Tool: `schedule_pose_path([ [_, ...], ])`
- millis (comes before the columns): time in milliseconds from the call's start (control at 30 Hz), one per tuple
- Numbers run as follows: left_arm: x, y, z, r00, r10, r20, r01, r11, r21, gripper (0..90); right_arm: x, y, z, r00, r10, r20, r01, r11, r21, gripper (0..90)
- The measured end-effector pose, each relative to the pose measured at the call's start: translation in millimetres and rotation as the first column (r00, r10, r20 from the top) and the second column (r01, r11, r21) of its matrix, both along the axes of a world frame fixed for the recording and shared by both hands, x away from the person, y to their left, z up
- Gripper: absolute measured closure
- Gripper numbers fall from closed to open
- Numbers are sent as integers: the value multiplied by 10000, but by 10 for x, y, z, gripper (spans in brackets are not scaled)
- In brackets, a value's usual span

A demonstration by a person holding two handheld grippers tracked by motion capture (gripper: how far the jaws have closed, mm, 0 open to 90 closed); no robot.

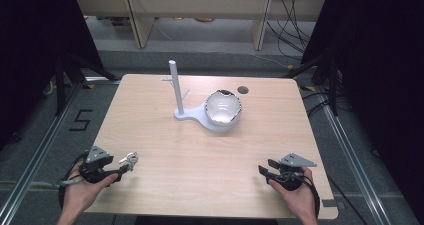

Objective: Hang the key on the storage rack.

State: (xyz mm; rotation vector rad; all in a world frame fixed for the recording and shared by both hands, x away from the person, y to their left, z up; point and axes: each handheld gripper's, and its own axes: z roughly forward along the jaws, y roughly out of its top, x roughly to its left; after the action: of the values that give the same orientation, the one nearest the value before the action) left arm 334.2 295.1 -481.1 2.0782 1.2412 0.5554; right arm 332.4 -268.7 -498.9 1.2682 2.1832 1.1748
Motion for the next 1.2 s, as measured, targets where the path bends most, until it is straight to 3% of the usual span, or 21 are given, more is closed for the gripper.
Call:
schedule_pose_path([
  [33,24,9,6,9996,-224,153,222,9997,124,333,1,-7,2,10000,-34,52,35,9999,-111,518],
  [67,21,-4,10,10000,-23,51,23,10000,30,334,4,-10,1,10000,-20,59,20,9999,-123,518],
  [100,69,15,21,9978,-548,376,537,9981,308,334,5,-10,2,10000,-24,49,24,9999,-120,517],
  [133,79,14,31,9979,-546,337,534,9979,364,335,4,-9,5,10000,-27,1,27,10000,-61,516],
  [200,66,-25,52,10000,-18,0,18,9999,153,337,8,-6,-1,10000,-21,-13,21,10000,-42,516],
  [233,101,-15,66,9994,-332,134,326,9986,418,337,6,-13,10,9999,42,-136,-43,10000,-83,515],
  [267,88,-32,69,10000,-41,-87,43,9997,242,337,2,-9,12,9998,58,-176,-58,10000,-21,514],
  [300,118,-26,78,9996,-274,64,271,9987,434,338,3,-10,12,9998,51,-186,-53,10000,-61,514],
  [333,112,-48,74,10000,52,6,-52,9995,299,338,1,-11,14,9999,-35,-114,33,9999,-165,513],
  [367,157,-24,89,9987,-480,174,468,9969,636,337,2,-10,15,9999,-17,-153,15,9999,-144,512],
  [400,168,-27,91,9990,-433,95,426,9969,663,336,1,-4,14,9994,32,-342,-33,10000,-10,512],
  [433,146,-58,87,9997,148,-171,-141,9989,454,336,2,-3,14,9993,40,-382,-40,10000,9,511],
  [467,169,-47,93,9999,-84,-102,90,9980,623,335,0,-11,20,9997,-63,-218,59,9998,-210,509],
  [533,201,-43,96,9997,-199,-163,211,9969,760,336,4,-3,14,9992,17,-391,-17,10000,5,508],
  [667,221,-71,76,9985,208,-508,-175,9977,648,336,-2,19,9,9993,-134,-359,136,9999,39,507],
  [700,241,-62,84,9987,18,-508,22,9970,775,336,-1,20,11,9993,-123,-357,124,9999,27,507],
  [733,244,-77,68,9980,234,-591,-199,9981,587,336,-1,20,13,9992,-120,-370,121,9999,5,507],
  [900,286,-82,74,9961,301,-830,-237,9967,771,340,1,22,11,9993,-140,-349,141,9999,42,507],
  [933,320,-80,104,9925,162,-1212,-24,9935,1135,341,2,21,11,9994,-119,-329,118,9999,-42,507],
  [1100,386,-132,92,9876,347,-1534,-186,9943,1050,353,-6,21,20,9984,-164,-534,158,9998,-104,507],
  [1200,437,-137,109,9776,332,-2080,-47,9906,1364,358,-7,20,24,9985,-153,-522,147,9998,-109,507],
])
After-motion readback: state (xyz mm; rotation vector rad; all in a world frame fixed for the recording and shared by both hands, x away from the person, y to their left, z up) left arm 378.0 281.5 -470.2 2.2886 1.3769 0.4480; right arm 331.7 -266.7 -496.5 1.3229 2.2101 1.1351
